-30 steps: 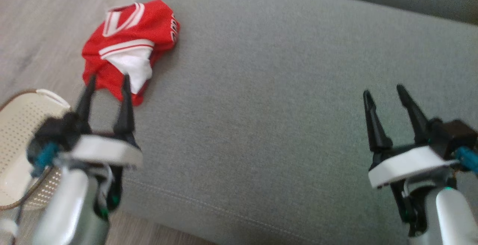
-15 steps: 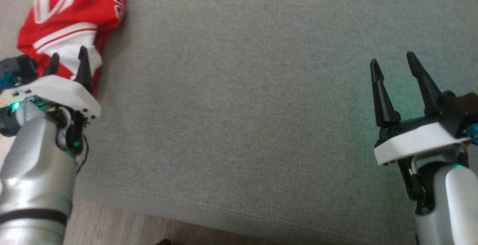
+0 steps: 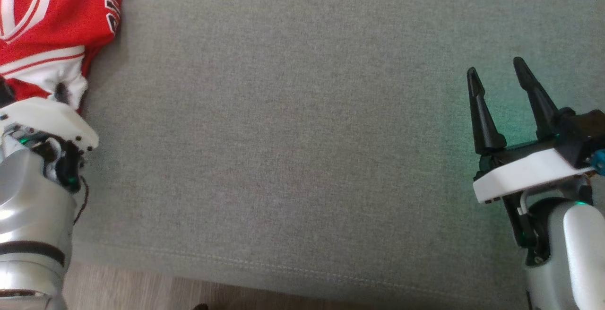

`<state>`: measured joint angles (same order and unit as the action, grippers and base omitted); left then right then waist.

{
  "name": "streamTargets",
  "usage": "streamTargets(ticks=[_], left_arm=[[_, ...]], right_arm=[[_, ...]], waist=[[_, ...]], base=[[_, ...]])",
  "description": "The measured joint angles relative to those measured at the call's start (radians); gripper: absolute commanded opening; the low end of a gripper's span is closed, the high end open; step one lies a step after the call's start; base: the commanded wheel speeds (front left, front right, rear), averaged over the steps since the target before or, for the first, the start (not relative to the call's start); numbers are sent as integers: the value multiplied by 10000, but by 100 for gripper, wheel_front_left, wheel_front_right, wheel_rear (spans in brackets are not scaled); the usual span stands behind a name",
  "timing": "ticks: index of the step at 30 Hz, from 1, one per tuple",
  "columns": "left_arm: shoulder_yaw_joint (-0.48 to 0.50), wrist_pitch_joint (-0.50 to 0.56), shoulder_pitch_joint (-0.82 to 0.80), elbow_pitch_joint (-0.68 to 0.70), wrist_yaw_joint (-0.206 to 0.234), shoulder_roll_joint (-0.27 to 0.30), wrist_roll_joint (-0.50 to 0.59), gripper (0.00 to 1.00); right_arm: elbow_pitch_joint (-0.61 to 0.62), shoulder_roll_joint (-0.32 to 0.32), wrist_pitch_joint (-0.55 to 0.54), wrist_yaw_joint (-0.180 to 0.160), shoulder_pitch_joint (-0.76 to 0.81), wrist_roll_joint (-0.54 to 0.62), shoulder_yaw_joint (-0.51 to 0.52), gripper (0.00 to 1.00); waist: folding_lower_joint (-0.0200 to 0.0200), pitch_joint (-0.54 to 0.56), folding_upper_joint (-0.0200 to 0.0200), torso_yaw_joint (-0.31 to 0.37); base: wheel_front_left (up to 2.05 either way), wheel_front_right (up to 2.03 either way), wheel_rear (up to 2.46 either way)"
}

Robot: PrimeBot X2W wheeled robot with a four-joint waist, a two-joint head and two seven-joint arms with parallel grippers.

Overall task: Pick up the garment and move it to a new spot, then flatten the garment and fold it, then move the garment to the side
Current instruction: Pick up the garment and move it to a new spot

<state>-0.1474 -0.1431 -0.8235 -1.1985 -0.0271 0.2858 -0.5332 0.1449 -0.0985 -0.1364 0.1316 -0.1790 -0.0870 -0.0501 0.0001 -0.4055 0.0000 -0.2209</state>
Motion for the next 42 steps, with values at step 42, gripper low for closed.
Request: streamTargets(ticks=[42], left_arm=[[-1151, 894, 8248, 12941, 1615, 140, 1979, 0]], right_arm=[[-1022, 518, 938, -2, 1900, -947, -238, 100]], waist=[[-1, 3773, 1, 1787]], base=[[0, 0, 0]])
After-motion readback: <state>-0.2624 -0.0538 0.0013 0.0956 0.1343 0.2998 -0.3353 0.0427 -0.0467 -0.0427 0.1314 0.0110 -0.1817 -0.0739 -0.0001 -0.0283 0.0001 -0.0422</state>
